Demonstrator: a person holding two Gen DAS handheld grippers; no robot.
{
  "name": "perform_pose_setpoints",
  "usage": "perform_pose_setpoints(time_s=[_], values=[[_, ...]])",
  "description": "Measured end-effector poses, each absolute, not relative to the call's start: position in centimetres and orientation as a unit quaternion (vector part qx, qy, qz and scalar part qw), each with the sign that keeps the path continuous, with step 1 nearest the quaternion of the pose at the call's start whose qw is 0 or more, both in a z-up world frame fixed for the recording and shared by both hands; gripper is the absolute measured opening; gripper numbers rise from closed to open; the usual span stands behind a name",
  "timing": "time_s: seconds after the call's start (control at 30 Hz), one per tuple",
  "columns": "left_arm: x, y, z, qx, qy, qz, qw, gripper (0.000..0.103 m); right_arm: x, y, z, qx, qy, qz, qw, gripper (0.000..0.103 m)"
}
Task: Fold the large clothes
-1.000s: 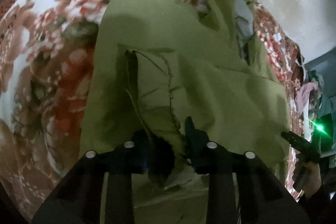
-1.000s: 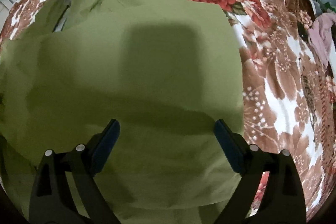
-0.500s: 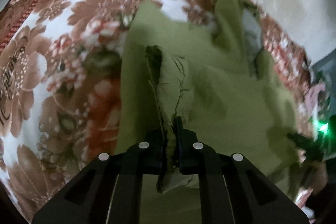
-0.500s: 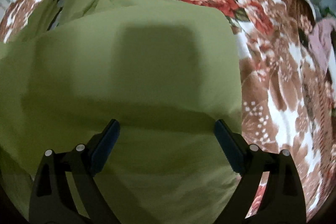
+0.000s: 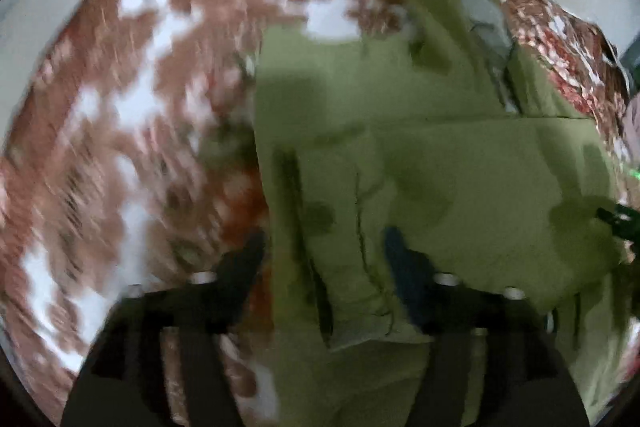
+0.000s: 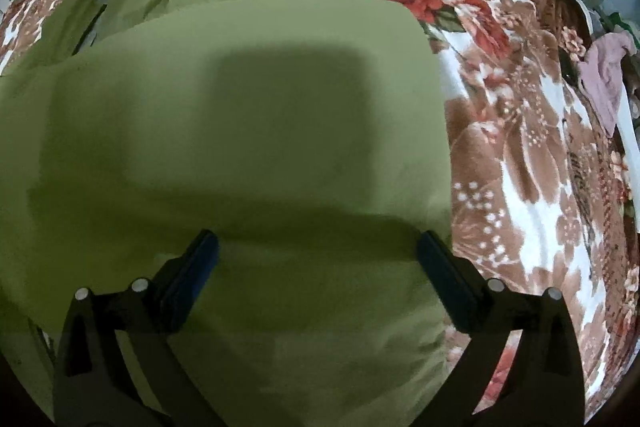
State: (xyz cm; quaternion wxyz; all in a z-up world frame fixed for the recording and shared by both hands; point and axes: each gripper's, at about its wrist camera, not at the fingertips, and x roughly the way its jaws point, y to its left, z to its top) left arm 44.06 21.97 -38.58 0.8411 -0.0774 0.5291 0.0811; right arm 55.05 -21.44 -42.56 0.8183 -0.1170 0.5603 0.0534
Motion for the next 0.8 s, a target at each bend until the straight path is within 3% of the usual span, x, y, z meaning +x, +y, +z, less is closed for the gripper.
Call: perform_pose_setpoints(time_s=[0.2, 0.5, 0.8], values=[[46.4, 15.6, -35.0, 0.009, 0.481, 0.059, 0.875, 0.084, 55.1, -20.7, -40.1, -0.091, 0.541, 0.073, 0.833, 0.098], [49.4, 13.4, -45.1, 0.029, 0.547, 0.092, 0.831, 0.096, 55.3, -19.2, -44.6, -0.132, 0.551, 0.074, 0.820, 0.098], [49.5, 13.3, -45.3, 0.088, 0.563, 0.075, 0.818, 0.097, 55.9, -19.7, -43.7, -0.114, 0.557, 0.078, 0.819, 0.098]])
